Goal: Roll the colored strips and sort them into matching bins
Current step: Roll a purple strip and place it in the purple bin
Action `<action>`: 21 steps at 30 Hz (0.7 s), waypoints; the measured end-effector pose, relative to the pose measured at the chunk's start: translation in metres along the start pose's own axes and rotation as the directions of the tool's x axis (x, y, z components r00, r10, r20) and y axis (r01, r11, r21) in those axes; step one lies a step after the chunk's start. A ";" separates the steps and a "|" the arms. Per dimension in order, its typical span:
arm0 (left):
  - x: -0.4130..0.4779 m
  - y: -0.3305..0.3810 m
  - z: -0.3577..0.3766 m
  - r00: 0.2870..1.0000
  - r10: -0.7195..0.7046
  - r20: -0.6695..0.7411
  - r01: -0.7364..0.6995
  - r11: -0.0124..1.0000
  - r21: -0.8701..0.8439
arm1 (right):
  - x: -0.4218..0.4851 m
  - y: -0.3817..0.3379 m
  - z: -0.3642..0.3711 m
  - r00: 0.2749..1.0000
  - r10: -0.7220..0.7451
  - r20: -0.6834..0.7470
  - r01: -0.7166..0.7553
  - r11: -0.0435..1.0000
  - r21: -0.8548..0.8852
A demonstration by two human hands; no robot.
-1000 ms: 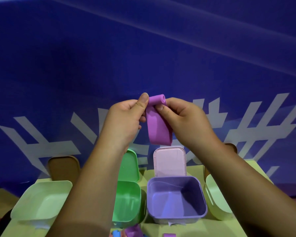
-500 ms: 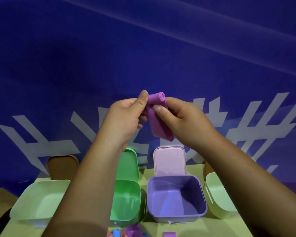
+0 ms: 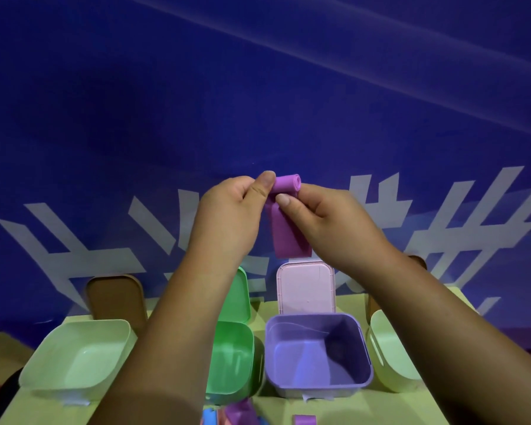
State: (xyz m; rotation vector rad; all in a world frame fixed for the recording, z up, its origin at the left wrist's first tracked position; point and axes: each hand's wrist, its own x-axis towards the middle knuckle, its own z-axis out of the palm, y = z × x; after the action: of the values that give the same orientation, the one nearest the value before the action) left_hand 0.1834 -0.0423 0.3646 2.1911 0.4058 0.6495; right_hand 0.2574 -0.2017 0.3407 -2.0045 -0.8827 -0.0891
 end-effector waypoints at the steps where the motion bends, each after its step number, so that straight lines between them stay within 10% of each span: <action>1: -0.001 0.000 0.000 1.000 0.013 0.000 -0.013 1.000 0.025 | -0.001 -0.001 0.001 1.000 -0.001 0.008 0.001 1.000 0.013; 13: -0.003 0.001 0.002 0.989 0.129 -0.067 -0.117 0.981 0.152 | -0.006 -0.004 -0.002 0.998 0.067 -0.012 -0.063 0.976 0.209; 21: 0.001 -0.008 0.000 0.964 0.225 0.141 -0.146 0.892 -0.429 | -0.005 -0.005 -0.009 0.995 0.094 0.044 -0.103 0.926 0.362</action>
State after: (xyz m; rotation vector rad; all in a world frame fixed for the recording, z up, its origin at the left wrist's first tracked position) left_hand 0.1833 -0.0367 0.3583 1.8685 -0.0464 0.5640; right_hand 0.2529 -0.2099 0.3473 -1.6993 -0.7505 0.1487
